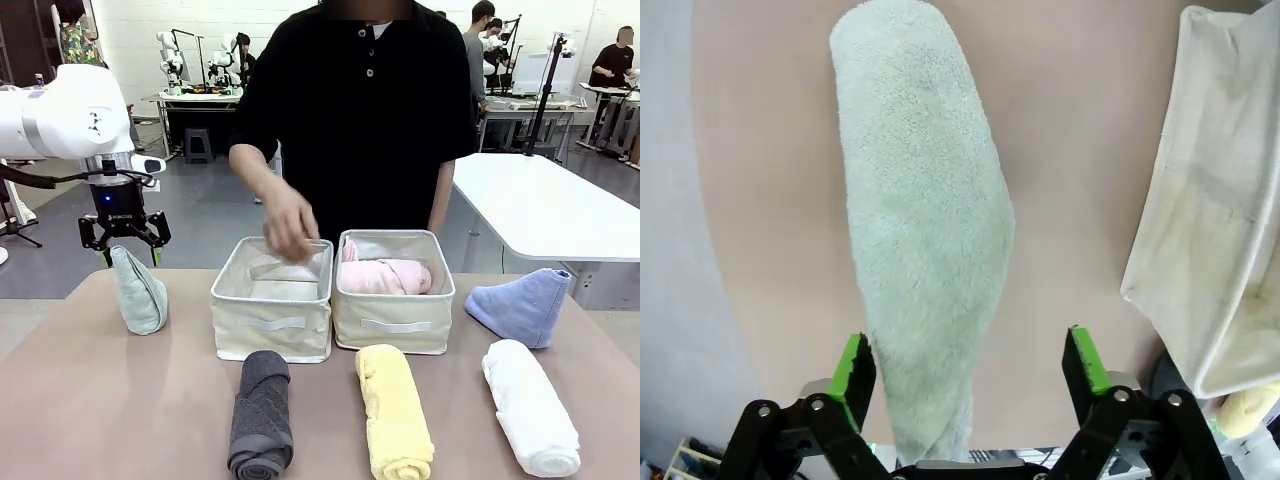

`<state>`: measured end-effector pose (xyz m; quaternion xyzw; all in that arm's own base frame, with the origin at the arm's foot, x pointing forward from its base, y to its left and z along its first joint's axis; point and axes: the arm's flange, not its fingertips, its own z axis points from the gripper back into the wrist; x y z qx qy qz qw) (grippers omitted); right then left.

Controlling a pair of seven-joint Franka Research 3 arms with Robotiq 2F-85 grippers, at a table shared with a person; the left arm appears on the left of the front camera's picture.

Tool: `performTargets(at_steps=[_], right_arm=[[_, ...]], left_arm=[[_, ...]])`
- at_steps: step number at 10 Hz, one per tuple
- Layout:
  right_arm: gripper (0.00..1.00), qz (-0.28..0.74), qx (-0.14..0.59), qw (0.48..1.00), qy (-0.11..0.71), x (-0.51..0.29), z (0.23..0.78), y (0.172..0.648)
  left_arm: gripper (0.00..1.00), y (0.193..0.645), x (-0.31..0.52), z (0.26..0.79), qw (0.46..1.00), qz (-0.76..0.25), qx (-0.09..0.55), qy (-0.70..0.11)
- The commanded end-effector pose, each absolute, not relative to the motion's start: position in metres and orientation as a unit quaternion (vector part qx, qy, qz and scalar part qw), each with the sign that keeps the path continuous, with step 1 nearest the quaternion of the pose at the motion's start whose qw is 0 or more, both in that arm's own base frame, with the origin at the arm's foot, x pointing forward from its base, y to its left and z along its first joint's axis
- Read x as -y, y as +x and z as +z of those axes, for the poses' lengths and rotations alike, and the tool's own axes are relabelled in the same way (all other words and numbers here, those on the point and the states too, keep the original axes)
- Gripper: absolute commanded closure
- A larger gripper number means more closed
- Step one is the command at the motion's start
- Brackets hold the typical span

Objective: Sort the towels based on their folding style.
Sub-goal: Pick up one triangle-folded towel and place it in the left Fabric basket.

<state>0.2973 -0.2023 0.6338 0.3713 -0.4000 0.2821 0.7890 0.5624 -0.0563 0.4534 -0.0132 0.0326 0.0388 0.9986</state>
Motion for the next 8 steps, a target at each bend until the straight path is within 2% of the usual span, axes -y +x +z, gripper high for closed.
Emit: performTargets(at_steps=[1, 3, 5, 6, 7, 8], right_arm=[[0.0, 0.285, 0.404, 0.784, 0.375, 0.2029, 0.633, 0.2973], [0.0, 0.285, 0.404, 0.784, 0.375, 0.2029, 0.633, 0.2973], [0.0, 0.285, 0.404, 0.784, 0.375, 0.2029, 0.633, 0.2973], [0.0, 0.285, 0.404, 0.784, 0.375, 0.2029, 0.633, 0.2973], [0.0, 0.285, 0.404, 0.784, 0.375, 0.2029, 0.633, 0.2973], [0.0, 0.285, 0.404, 0.784, 0.375, 0.2029, 0.633, 0.2973]], left_arm=[[0.57, 0.5661, 0.0582, 0.4548, 0.998, 0.052, -0.032, 0.005], [1.0, 0.5648, 0.0549, 0.4589, 0.998, 0.064, -0.026, 0.009], [1.0, 0.564, 0.0534, 0.4599, 0.997, 0.063, -0.029, 0.014], [0.91, 0.5637, 0.0528, 0.4604, 0.997, 0.064, -0.032, 0.016], [1.0, 0.5632, 0.0524, 0.4614, 0.997, 0.063, -0.034, 0.016], [1.0, 0.5623, 0.0514, 0.4634, 0.997, 0.063, -0.039, 0.015]])
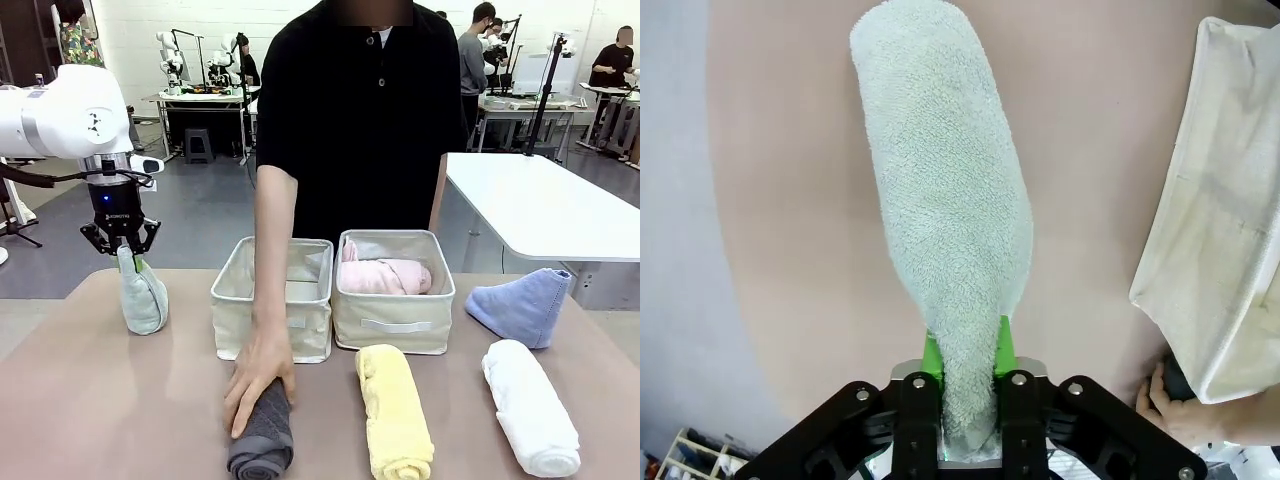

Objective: Sort the towels based on their folding style.
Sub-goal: Pick up one triangle-folded towel and place it in the left Fabric basket.

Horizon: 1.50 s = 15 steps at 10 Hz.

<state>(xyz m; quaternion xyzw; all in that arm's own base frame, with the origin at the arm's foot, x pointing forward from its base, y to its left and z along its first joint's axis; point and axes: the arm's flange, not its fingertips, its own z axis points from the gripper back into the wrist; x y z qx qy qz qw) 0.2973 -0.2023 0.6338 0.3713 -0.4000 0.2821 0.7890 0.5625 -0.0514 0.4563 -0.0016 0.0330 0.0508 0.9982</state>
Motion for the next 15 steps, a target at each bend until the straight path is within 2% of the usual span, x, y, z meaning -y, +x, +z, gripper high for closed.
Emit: performTargets(at_steps=[1, 3, 4, 5, 6, 8, 10, 12, 13, 15], right_arm=[[0.0, 0.285, 0.404, 0.784, 0.375, 0.203, 0.633, 0.297], [0.0, 0.285, 0.404, 0.784, 0.375, 0.203, 0.633, 0.297], [0.0, 0.285, 0.404, 0.784, 0.375, 0.203, 0.633, 0.297], [0.0, 0.285, 0.404, 0.784, 0.375, 0.203, 0.633, 0.297], [0.0, 0.285, 0.404, 0.784, 0.375, 0.203, 0.633, 0.297], [0.0, 0.285, 0.404, 0.784, 0.375, 0.203, 0.633, 0.297], [0.0, 0.285, 0.404, 0.784, 0.375, 0.203, 0.633, 0.297], [0.0, 0.285, 0.404, 0.784, 0.375, 0.203, 0.633, 0.297], [0.0, 0.285, 0.404, 0.784, 0.375, 0.203, 0.633, 0.297], [0.0, 0.285, 0.404, 0.784, 0.375, 0.203, 0.633, 0.297]], left_arm=[[1.0, 0.562, 0.05, 0.466, 0.997, 0.063, -0.042, 0.014], [1.0, 0.561, 0.045, 0.476, 0.996, 0.058, -0.061, 0.022], [1.0, 0.555, 0.039, 0.495, 0.994, 0.039, -0.096, 0.034], [1.0, 0.539, 0.031, 0.524, 0.987, 0.002, -0.137, 0.086], [1.0, 0.509, 0.015, 0.565, 0.984, -0.042, -0.148, 0.094], [1.0, 0.434, -0.015, 0.638, 0.986, -0.103, -0.089, 0.091], [1.0, 0.378, -0.035, 0.681, 0.987, -0.146, -0.04, 0.048], [1.0, 0.355, -0.047, 0.695, 0.982, -0.187, -0.014, 0.005], [1.0, 0.363, -0.038, 0.71, 0.987, -0.139, -0.04, 0.067], [1.0, 0.363, -0.038, 0.71, 0.987, -0.139, -0.04, 0.067]])
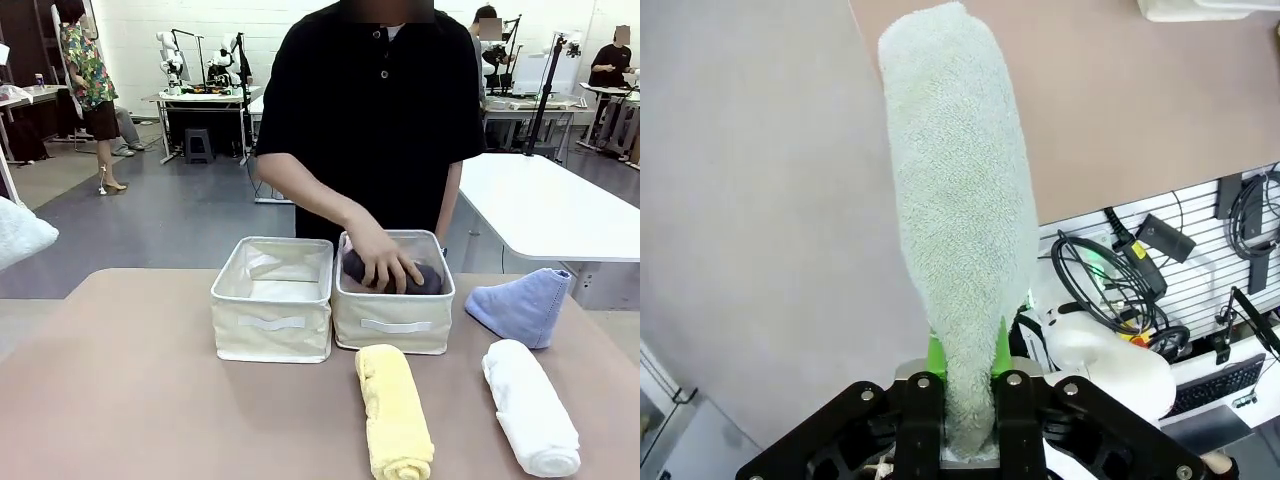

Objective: Sort the towels based on their folding style.
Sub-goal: Pick up one triangle-folded towel and place it in the left Fabric basket.

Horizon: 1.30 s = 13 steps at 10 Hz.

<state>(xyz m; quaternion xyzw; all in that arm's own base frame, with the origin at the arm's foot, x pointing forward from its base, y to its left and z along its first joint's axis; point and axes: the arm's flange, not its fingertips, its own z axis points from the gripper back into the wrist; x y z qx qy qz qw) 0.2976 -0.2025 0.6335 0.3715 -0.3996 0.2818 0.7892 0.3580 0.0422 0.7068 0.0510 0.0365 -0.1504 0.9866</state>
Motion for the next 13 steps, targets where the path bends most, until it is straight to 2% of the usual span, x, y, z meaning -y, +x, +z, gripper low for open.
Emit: performTargets(at_steps=[1, 3, 4, 5, 6, 9, 11, 13], right_arm=[[0.0, 0.285, 0.404, 0.784, 0.375, 0.203, 0.633, 0.297], [0.0, 0.285, 0.404, 0.784, 0.375, 0.203, 0.633, 0.297], [0.0, 0.285, 0.404, 0.784, 0.375, 0.203, 0.633, 0.297], [0.0, 0.285, 0.404, 0.784, 0.375, 0.203, 0.633, 0.297], [0.0, 0.285, 0.404, 0.784, 0.375, 0.203, 0.633, 0.297], [0.0, 0.285, 0.404, 0.784, 0.375, 0.203, 0.633, 0.297], [0.0, 0.285, 0.404, 0.784, 0.375, 0.203, 0.633, 0.297], [0.0, 0.285, 0.404, 0.784, 0.375, 0.203, 0.633, 0.297]], left_arm=[[1.0, 0.363, -0.038, 0.71, 0.987, -0.139, -0.04, 0.067], [1.0, 0.363, -0.038, 0.71, 0.987, -0.139, -0.04, 0.067], [0.82, 0.364, -0.038, 0.702, 0.987, -0.147, -0.044, 0.056], [0.82, 0.356, -0.018, 0.718, 0.962, -0.267, 0.015, 0.047], [0.82, 0.351, 0.008, 0.735, 0.938, -0.335, 0.057, 0.072], [0.82, 0.358, 0.083, 0.756, 0.831, -0.533, 0.057, 0.147], [0.82, 0.373, 0.127, 0.755, 0.748, -0.648, 0.05, 0.136], [0.82, 0.383, 0.157, 0.748, 0.668, -0.729, 0.074, 0.129]])
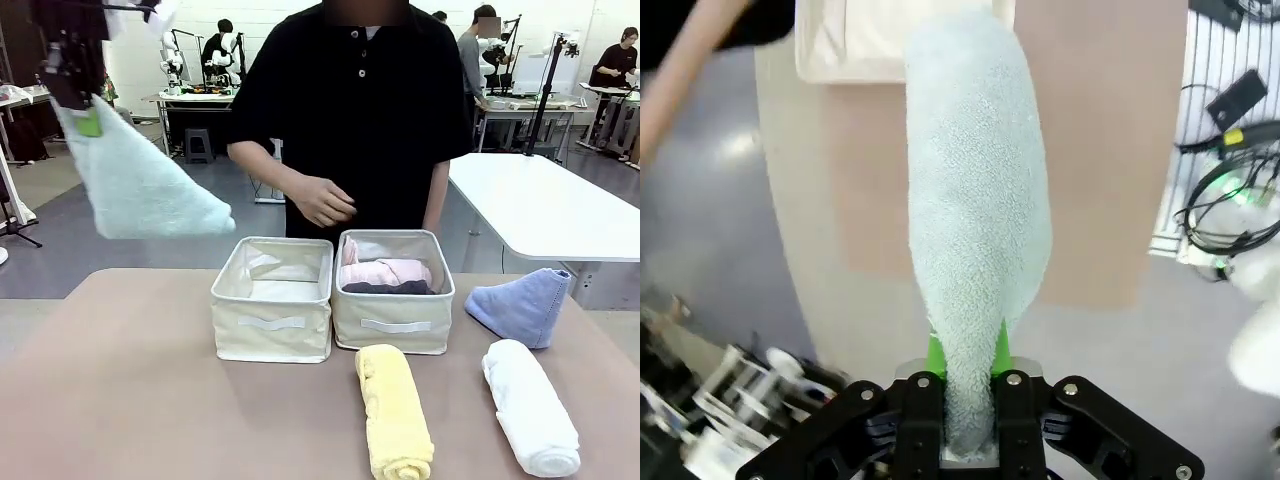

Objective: Sort the towels based on their folding style.
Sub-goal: Pick up one triangle-folded towel and place it in the left Fabric basket.

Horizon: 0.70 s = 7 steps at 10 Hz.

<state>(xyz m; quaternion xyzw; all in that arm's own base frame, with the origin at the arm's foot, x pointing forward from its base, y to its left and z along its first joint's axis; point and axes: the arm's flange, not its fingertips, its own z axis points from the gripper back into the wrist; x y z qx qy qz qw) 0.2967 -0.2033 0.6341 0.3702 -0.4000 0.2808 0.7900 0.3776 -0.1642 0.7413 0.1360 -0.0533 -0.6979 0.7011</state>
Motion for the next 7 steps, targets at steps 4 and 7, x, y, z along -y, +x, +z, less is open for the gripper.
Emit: performTargets(at_steps=[4, 7], right_arm=[[0.0, 0.285, 0.404, 0.784, 0.375, 0.203, 0.633, 0.297], [0.0, 0.285, 0.404, 0.784, 0.375, 0.203, 0.633, 0.297]], left_arm=[[0.82, 0.386, 0.174, 0.737, 0.672, -0.725, 0.06, 0.138], [0.82, 0.398, 0.188, 0.729, 0.654, -0.744, 0.068, 0.115]])
